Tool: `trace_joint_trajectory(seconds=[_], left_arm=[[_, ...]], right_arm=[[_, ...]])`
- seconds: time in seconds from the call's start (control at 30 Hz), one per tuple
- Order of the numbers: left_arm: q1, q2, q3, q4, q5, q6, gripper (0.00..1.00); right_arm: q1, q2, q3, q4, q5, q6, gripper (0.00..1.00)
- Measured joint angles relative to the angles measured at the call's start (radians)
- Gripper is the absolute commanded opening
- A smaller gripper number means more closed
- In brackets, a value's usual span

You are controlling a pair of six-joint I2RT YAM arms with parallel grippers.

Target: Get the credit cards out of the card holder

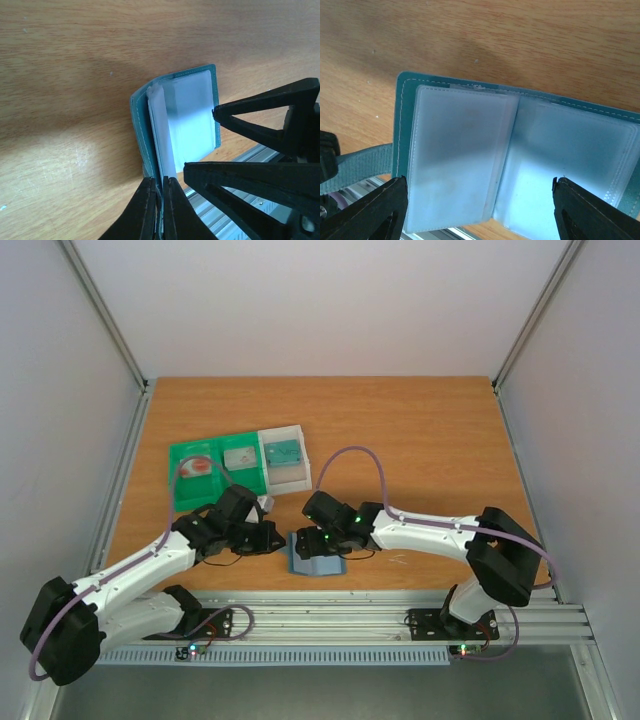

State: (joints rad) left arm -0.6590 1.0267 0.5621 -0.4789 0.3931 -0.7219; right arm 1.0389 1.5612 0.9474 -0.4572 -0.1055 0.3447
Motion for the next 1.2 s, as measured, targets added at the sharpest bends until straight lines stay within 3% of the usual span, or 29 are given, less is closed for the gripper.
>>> trace_joint_trajectory(seconds=[0.5, 1.2], left_arm=[[0.000, -0.001, -0.002, 0.002, 0.000, -0.007, 0.01], [0.000, -0.008, -0.006, 0.002, -0.003, -0.007, 0.00]], right_arm=[[0.000, 0.058, 0.000, 0.050, -0.062, 0.019, 0.82], [0.002, 0.062, 0.000, 0.039, -0.002, 0.011, 0.71]])
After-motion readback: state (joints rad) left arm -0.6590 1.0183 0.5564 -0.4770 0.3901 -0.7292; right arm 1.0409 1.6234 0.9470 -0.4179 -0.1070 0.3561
